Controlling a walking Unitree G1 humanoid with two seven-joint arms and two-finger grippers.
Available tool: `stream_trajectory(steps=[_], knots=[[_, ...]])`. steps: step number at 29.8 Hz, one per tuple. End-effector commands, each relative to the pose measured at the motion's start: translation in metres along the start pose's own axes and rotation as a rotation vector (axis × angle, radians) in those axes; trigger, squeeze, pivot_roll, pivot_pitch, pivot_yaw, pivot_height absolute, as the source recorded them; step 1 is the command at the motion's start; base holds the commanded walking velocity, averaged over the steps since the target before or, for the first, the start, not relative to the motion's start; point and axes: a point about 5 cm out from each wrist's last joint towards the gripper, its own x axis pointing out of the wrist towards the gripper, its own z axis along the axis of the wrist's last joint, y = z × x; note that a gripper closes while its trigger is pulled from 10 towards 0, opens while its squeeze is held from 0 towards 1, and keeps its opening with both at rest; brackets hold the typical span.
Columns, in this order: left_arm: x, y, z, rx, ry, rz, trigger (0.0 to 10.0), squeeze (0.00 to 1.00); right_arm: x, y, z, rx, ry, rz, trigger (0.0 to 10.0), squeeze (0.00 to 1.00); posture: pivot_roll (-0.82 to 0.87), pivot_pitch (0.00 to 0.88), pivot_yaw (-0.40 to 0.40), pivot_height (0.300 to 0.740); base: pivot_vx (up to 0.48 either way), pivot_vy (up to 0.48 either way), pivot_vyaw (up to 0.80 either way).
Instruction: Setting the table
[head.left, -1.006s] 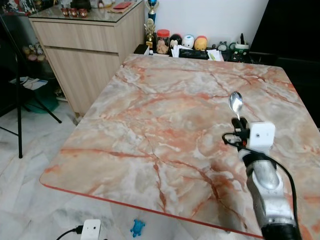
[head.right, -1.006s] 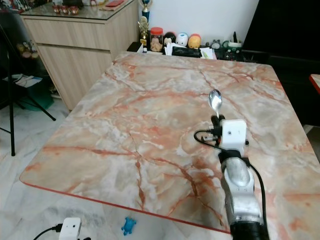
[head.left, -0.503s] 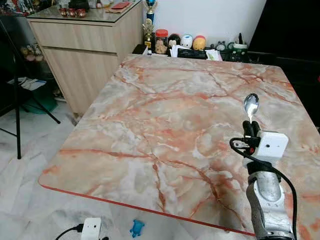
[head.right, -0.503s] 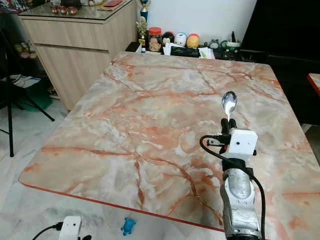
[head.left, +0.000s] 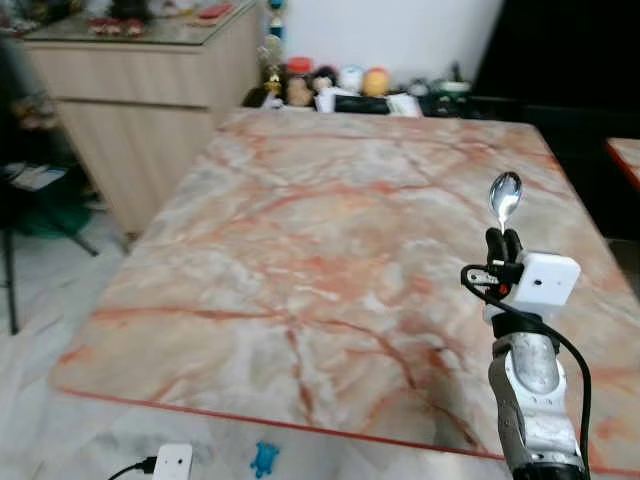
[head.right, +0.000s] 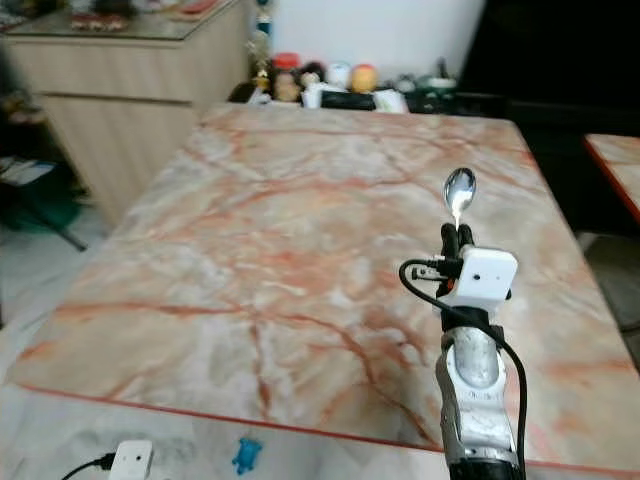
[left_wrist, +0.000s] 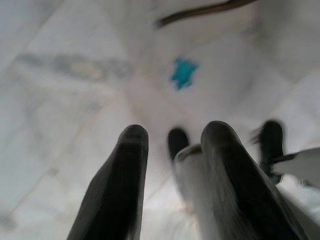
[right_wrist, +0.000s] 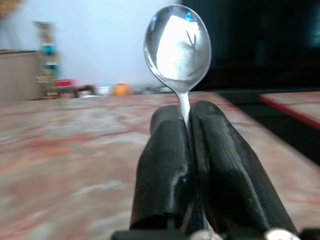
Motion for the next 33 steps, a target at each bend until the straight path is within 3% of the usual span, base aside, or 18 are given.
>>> stream_trajectory(steps=[1,26,33], knots=[[-0.003,0.0039,-0.0127,0.016,0.048,0.006,10.0,0.0,0.0021,0.0038,0.005,0.013,-0.028,0.011,10.0,0.0,0.05,0.0,-0.03,0.736,0.0,-0.24,0.0],[-0.0032,0.0041,-0.0131,0.027,0.049,0.006,10.0,0.0,0.0081,-0.0021,0.0087,-0.003,-0.044,-0.005,10.0,0.0,0.05,0.0,-0.029,0.736,0.0,-0.26,0.0],[-0.0019,0.0007,-0.0087,0.024,0.03,-0.002,10.0,0.0,0.0094,-0.0029,0.0101,-0.004,-0.051,-0.005,10.0,0.0,0.05,0.0,-0.031,0.736,0.0,-0.271,-0.78]])
